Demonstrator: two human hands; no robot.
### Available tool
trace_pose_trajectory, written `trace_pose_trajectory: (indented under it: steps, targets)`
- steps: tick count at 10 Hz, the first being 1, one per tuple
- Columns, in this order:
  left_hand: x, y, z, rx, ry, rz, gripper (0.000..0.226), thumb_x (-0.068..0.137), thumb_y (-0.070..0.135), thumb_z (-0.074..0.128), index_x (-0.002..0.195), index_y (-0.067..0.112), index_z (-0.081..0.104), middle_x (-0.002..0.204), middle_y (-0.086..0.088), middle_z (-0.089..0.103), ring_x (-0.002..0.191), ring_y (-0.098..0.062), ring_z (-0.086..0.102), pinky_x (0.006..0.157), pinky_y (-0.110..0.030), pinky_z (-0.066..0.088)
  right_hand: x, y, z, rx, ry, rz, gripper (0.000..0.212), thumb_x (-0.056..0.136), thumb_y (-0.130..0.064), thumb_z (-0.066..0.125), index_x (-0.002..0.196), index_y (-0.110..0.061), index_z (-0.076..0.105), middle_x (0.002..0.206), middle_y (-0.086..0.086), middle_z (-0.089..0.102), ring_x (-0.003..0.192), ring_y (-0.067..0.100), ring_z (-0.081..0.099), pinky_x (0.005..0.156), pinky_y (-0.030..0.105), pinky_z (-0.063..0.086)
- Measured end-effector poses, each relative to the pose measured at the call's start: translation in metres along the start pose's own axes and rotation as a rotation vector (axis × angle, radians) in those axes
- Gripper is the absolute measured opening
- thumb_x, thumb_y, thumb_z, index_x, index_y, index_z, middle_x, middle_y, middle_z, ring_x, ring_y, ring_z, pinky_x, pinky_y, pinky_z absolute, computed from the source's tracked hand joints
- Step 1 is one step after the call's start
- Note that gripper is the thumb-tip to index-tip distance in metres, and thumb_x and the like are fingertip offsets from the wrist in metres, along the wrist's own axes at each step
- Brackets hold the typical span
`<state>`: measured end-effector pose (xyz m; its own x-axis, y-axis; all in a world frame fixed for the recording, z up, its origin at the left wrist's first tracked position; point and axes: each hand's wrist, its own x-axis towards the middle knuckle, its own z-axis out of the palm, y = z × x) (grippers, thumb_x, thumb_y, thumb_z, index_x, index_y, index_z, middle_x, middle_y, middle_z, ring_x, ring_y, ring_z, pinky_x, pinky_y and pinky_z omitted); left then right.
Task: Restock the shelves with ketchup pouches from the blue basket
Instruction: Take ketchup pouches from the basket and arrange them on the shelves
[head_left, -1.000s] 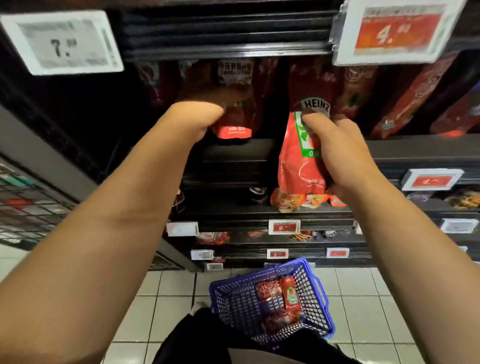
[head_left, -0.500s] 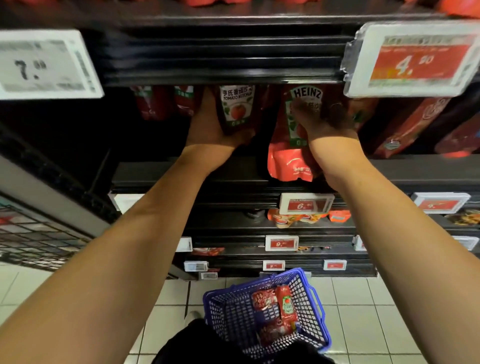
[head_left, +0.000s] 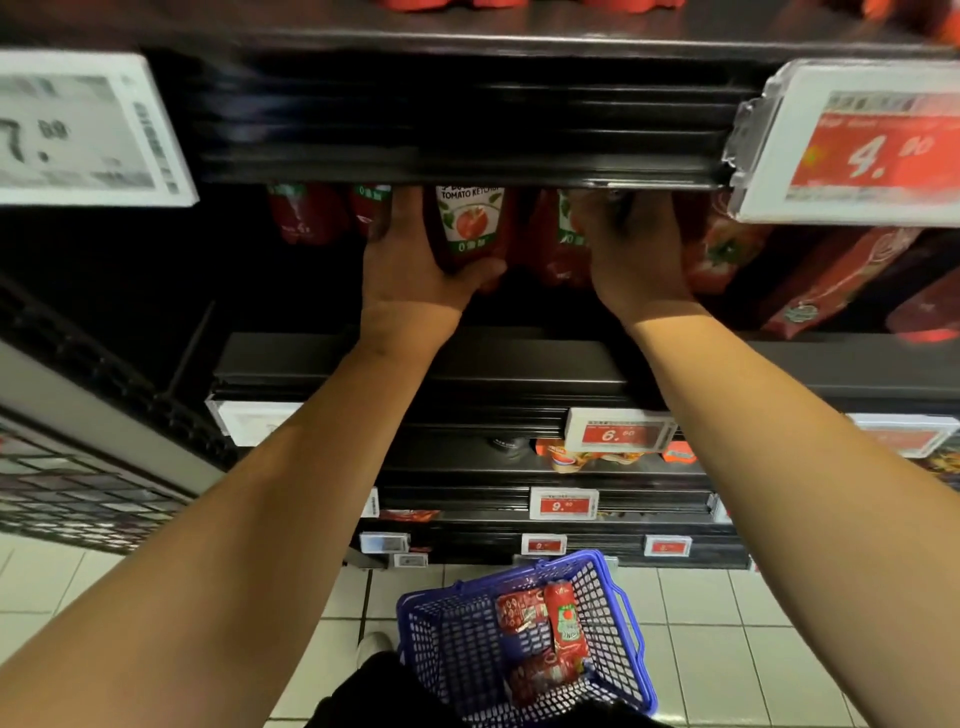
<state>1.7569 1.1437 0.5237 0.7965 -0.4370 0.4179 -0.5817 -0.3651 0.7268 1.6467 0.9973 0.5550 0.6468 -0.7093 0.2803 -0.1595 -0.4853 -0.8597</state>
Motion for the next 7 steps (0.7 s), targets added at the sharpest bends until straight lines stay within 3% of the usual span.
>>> trace_pose_trajectory:
  steps: [1,2,4,6,7]
  targets:
    - [-0.001,-0.002,0.001,0.018,0.027,-0.007,0.093,0.070,0.038,0.090,0.144,0.009,0.042,0.140,-0.010,0.055,0.134,-0.031,0.050,0.102,-0.025,0.035,0.001,0.003,0.003,-0.055,-0.058,-0.005,0.058,0.103,-0.030,0.056,0.152,-0.008,0.034,0.155,0.010,0.041,0.146,0.022,0.034,0.121,0.037,0.024]
    - [-0.003,-0.004,0.002,0.055,0.033,0.026,0.093,0.070,0.039,0.088,0.145,0.011,0.040,0.141,-0.010,0.052,0.133,-0.032,0.049,0.103,-0.029,0.040,-0.004,0.007,0.007,-0.150,-0.077,0.004,0.064,0.101,-0.035,0.057,0.152,-0.006,0.033,0.155,0.014,0.039,0.146,0.027,0.032,0.121,0.036,0.023]
    - [-0.001,-0.007,0.006,0.169,0.012,0.027,0.095,0.075,0.038,0.084,0.152,0.015,0.031,0.151,-0.015,0.039,0.141,-0.035,0.036,0.104,-0.029,0.029,-0.013,0.027,0.022,-0.591,-0.003,0.109,0.082,0.099,-0.052,0.051,0.159,-0.009,0.015,0.162,0.015,0.022,0.147,0.035,0.022,0.118,0.033,0.010]
    - [0.001,-0.002,0.006,0.208,0.018,-0.028,0.069,0.085,0.031,0.079,0.141,0.008,0.045,0.137,-0.014,0.056,0.129,-0.032,0.053,0.100,-0.028,0.039,0.000,0.024,0.026,-0.506,0.070,0.114,0.059,0.098,-0.030,0.058,0.144,0.004,0.043,0.146,0.027,0.045,0.136,0.042,0.042,0.110,0.044,0.030]
    - [0.007,-0.003,0.009,0.247,0.046,-0.068,0.053,0.092,0.032,0.072,0.135,0.009,0.050,0.133,-0.010,0.060,0.124,-0.027,0.057,0.089,-0.018,0.032,-0.004,0.019,0.029,-0.421,0.117,0.085,0.051,0.096,-0.019,0.060,0.136,0.010,0.049,0.140,0.032,0.049,0.131,0.047,0.045,0.107,0.048,0.031]
